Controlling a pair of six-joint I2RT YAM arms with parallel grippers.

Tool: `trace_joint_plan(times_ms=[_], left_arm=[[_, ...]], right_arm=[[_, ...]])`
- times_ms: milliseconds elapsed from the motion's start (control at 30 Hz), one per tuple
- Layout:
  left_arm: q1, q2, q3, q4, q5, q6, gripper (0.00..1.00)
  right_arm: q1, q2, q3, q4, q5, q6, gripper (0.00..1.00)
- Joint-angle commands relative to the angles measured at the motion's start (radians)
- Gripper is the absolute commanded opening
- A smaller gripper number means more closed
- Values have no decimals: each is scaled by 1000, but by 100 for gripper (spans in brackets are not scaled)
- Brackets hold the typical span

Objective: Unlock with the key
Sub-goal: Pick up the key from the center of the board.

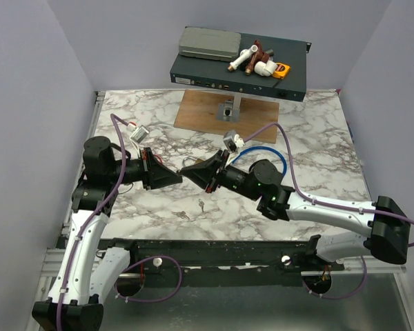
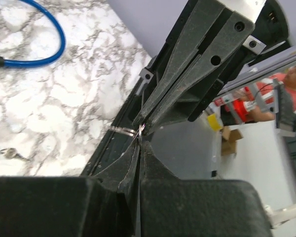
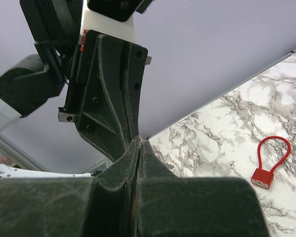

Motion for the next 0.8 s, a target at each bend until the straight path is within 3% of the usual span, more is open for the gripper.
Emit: trace_joint_plan(times_ms=[0,133,267,433,533,600,733,767], left_arm=[[3,16,115,-262,-66,297,0],[-3,69,247,-527,-126,620,0],[-22,169,424,-808,-266,950,0],[-32,211,527,-928,-299,1077,0],[-69,212,539,-964,-306,1124,0],[-98,232,576,-1032,-304,1194,0],[-119,297,711,-1258,-216,1388,0],[-123,303,737,-1270,-211,1374,0]], right_arm=[[8,-34,-24,-12,24,-22,1],[8,-70,-40,-60,8,-36,1],[8,-131,-39,-138,5,-69,9],[7,-162,-22,-177,13,-75,9],[8,-156,-8,-186,-12,-80,31],[7,-159,11,-211,-28,-110,41],[7,-133,97,-337,-136,-231,44],[5,-130,117,-364,-175,-260,44]])
